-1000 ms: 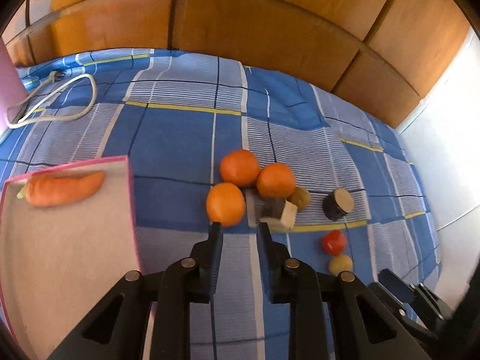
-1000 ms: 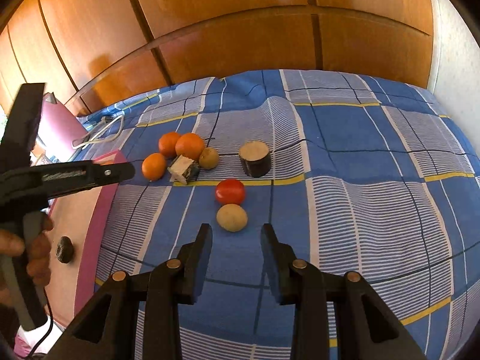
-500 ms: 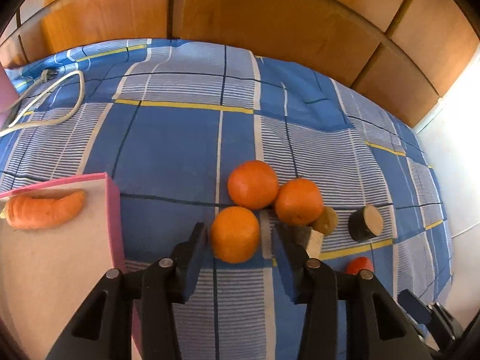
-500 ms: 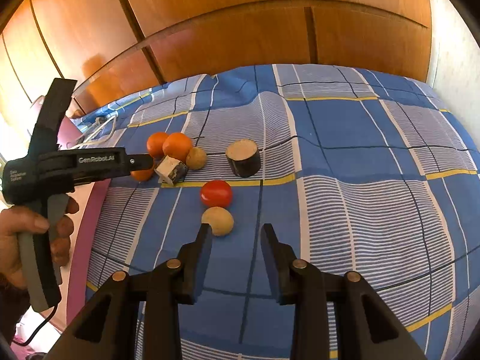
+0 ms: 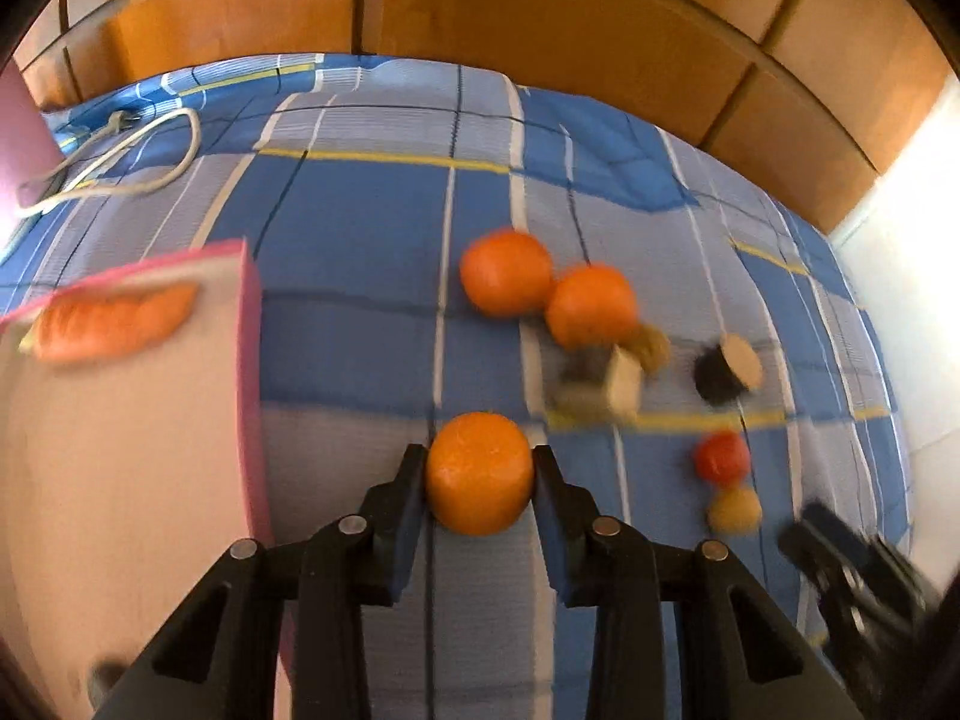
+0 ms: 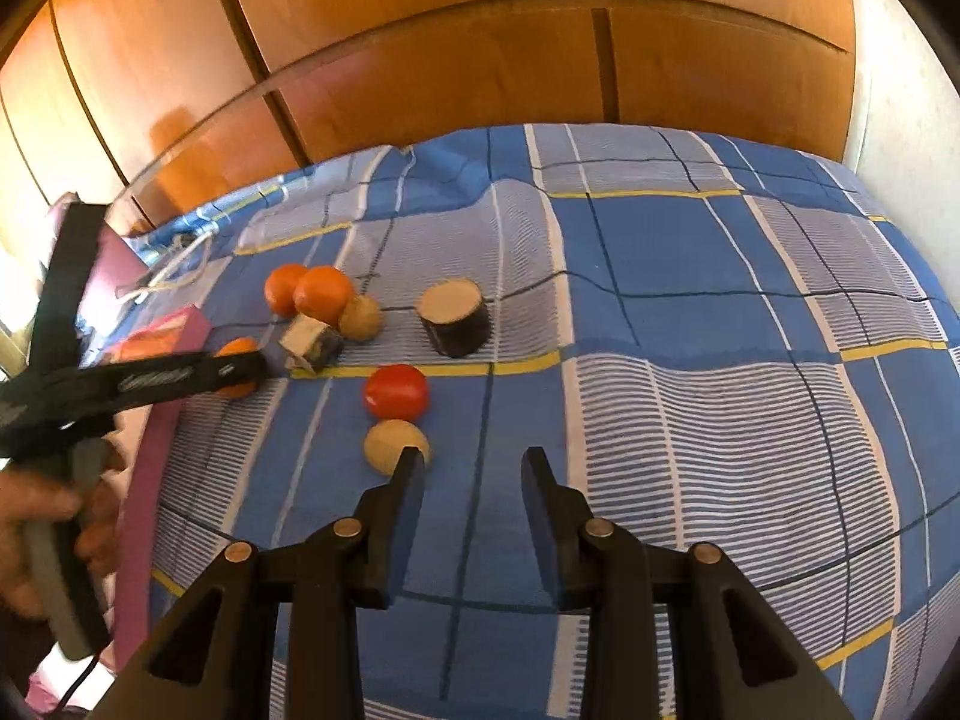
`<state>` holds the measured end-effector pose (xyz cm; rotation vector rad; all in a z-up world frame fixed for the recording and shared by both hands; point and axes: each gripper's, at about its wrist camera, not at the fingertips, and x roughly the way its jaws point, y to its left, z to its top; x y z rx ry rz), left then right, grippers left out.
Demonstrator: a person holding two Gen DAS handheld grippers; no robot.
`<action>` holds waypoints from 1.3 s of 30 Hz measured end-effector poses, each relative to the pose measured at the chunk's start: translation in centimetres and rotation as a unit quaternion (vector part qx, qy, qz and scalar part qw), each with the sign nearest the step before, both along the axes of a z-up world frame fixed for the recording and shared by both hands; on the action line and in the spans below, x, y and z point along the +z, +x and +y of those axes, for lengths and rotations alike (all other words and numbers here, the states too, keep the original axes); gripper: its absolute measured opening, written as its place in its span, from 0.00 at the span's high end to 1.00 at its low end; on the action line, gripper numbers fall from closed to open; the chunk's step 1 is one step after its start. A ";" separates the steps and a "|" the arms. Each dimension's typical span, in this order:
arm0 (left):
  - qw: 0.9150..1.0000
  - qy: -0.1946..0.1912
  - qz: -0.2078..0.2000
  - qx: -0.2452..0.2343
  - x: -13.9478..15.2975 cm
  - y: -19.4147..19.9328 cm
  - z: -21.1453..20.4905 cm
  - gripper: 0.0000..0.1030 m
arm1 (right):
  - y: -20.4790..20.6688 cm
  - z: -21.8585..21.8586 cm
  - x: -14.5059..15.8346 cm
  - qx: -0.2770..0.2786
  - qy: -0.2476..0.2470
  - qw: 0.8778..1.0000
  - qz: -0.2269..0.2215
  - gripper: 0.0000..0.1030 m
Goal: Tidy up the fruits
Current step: 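Place the orange in the tray with the left tool while the right tool grasps the tomato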
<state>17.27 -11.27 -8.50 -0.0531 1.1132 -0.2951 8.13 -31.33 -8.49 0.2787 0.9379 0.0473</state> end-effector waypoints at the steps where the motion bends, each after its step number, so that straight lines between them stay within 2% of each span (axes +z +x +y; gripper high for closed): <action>1: 1.000 0.003 -0.005 -0.003 0.1 -1.1 -0.1 0.67 | 0.0 -0.1 -0.3 -0.001 -0.001 1.000 0.004 0.67; 3: 1.000 0.008 -0.013 -0.013 0.2 -2.9 -0.4 0.67 | 0.1 -0.5 -1.2 -0.011 0.002 1.000 0.022 0.67; 9: 0.998 0.029 -0.040 -0.036 -0.7 -6.0 -2.1 0.66 | -0.3 -1.4 -1.7 -0.018 0.034 0.999 0.016 0.67; 17: 0.998 0.020 -0.053 -0.027 -1.0 -6.0 -1.9 0.66 | -0.3 -2.3 -1.8 0.000 0.074 0.997 0.017 0.65; 21: 0.998 0.016 -0.058 -0.028 -1.1 -6.3 -1.7 0.66 | -0.3 -2.0 -1.1 0.006 0.054 0.998 0.013 0.66; 24: 0.997 0.014 -0.064 -0.028 -1.2 -6.4 -1.7 0.66 | -0.1 -1.5 0.5 0.022 0.056 0.998 -0.014 0.66; 29: 0.997 0.017 -0.072 -0.030 -1.2 -6.7 -1.8 0.66 | 1.0 0.6 2.4 0.074 0.058 0.995 -0.039 0.66; 39: 0.997 0.015 -0.076 -0.028 -1.3 -6.7 -1.8 0.66 | 3.1 1.7 1.0 0.075 0.038 0.996 -0.019 0.66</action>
